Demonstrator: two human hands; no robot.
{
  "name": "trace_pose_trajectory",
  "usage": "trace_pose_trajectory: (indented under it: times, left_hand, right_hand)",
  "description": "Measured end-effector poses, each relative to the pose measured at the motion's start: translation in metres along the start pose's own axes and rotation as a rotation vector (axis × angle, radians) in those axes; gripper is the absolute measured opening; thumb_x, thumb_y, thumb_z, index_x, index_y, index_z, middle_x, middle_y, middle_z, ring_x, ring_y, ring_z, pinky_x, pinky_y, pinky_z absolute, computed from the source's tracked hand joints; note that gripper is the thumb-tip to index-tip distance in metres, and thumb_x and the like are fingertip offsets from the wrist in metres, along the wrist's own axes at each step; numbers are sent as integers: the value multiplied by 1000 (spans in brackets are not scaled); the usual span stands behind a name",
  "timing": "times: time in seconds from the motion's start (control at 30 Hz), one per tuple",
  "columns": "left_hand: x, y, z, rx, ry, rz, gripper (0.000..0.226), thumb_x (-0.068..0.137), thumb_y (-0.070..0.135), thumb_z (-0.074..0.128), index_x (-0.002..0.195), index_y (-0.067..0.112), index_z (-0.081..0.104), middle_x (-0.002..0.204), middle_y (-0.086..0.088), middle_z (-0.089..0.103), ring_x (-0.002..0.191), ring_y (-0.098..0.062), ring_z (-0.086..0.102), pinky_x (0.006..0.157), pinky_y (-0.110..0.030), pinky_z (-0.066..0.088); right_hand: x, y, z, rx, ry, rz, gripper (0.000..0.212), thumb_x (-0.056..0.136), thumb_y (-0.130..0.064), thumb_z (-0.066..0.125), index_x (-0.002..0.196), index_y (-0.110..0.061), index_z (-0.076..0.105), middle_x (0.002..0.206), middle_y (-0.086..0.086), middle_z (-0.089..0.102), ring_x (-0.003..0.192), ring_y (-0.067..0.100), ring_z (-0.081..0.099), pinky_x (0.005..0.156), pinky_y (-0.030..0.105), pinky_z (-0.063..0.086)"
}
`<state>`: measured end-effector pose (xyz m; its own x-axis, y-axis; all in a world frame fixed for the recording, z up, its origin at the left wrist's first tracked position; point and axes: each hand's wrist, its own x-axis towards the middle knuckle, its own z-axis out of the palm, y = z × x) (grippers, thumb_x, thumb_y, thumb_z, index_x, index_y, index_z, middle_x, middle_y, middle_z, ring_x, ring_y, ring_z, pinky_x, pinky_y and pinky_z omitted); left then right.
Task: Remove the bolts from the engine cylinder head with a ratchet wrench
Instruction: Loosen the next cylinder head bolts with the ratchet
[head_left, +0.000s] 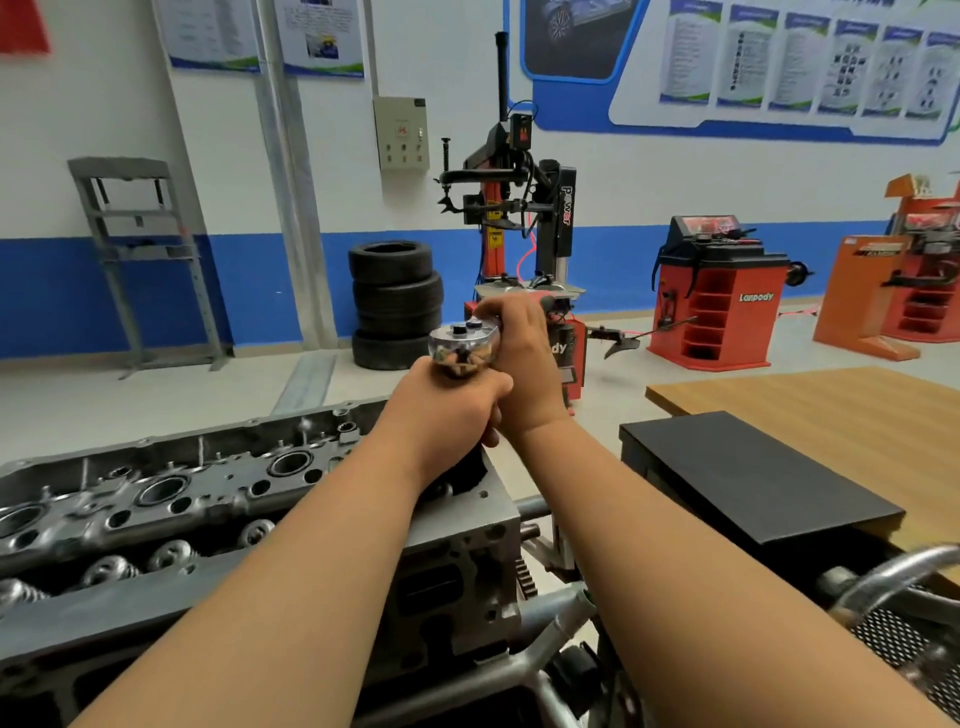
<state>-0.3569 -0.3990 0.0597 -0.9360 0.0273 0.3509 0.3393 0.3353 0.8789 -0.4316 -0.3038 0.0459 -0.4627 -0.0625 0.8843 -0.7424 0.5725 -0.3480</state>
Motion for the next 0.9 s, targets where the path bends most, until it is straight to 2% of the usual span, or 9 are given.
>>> trace_pose_trajectory:
  times: [0.1, 0.23, 0.33, 0.43, 0.53, 0.63, 0.73, 0.8, 0.9]
  left_hand:
    - [-3, 3, 4, 49, 7, 2, 34, 93, 17, 53, 60, 12, 57, 46, -1, 56, 49, -18, 62, 55, -20, 51]
    - [-8, 7, 4, 41, -35, -19, 31, 95, 24, 53, 64, 21, 58, 41, 4, 51, 50, -21, 62, 77, -43, 55]
    - [-11, 9, 5, 52, -68, -70, 32, 93, 24, 52, 62, 19, 54, 41, 4, 49, 54, -23, 59, 89, -54, 50]
    - [-11, 12, 6, 64, -71, -55, 32, 94, 20, 50, 62, 16, 50, 39, 6, 46, 51, -20, 55, 75, -47, 54]
    - [-10, 14, 7, 148, -65, -27, 32, 96, 18, 47, 64, 16, 47, 37, 7, 45, 48, -16, 57, 63, -38, 49]
    - [-7, 9, 8, 107, -39, -48, 30, 93, 18, 49, 63, 14, 50, 39, 4, 48, 49, -19, 59, 79, -48, 54]
    - [-4, 3, 7, 43, -16, -54, 29, 90, 24, 57, 62, 18, 60, 46, -1, 55, 50, -17, 62, 80, -42, 53]
    - [-2, 1, 4, -28, -24, -24, 33, 90, 21, 61, 57, 17, 63, 49, -6, 56, 51, -20, 59, 76, -40, 52]
    - [1, -1, -1, -98, -38, -16, 33, 89, 16, 60, 57, 9, 62, 55, -11, 59, 56, -22, 60, 74, -38, 49]
  right_hand:
    - [-1, -3, -11, -33, -72, 28, 30, 78, 1, 63, 106, -3, 54, 108, 11, 51, 106, 24, 46, 88, 34, 43]
    - [-20, -21, -56, -167, -22, 105, 28, 80, -9, 60, 107, -12, 56, 105, -3, 48, 106, 14, 39, 87, 29, 42]
    - [-56, -49, -98, -374, 31, 24, 43, 77, -14, 65, 120, -9, 57, 108, 4, 56, 108, 19, 37, 82, 36, 46]
    - [-87, -84, -115, -633, -15, -138, 63, 72, -24, 61, 130, 0, 50, 116, 14, 56, 110, 29, 40, 85, 40, 50]
    - [-94, -95, -112, -730, -28, -208, 67, 69, -27, 56, 128, 2, 51, 117, 19, 56, 108, 33, 42, 84, 40, 51]
    - [-78, -71, -105, -543, 76, -165, 53, 70, -21, 60, 120, -4, 57, 107, 12, 58, 102, 27, 40, 84, 34, 44]
    - [-45, -28, -88, -248, 134, -96, 29, 75, -8, 63, 103, -4, 62, 95, 8, 61, 94, 26, 48, 77, 21, 37]
    - [-19, -7, -64, -124, 74, -45, 18, 76, 0, 64, 93, -3, 62, 89, 8, 60, 88, 27, 51, 75, 14, 32]
    - [13, 0, -20, -6, -88, -4, 12, 74, 6, 58, 81, -4, 58, 80, 4, 52, 80, 24, 48, 70, 25, 35]
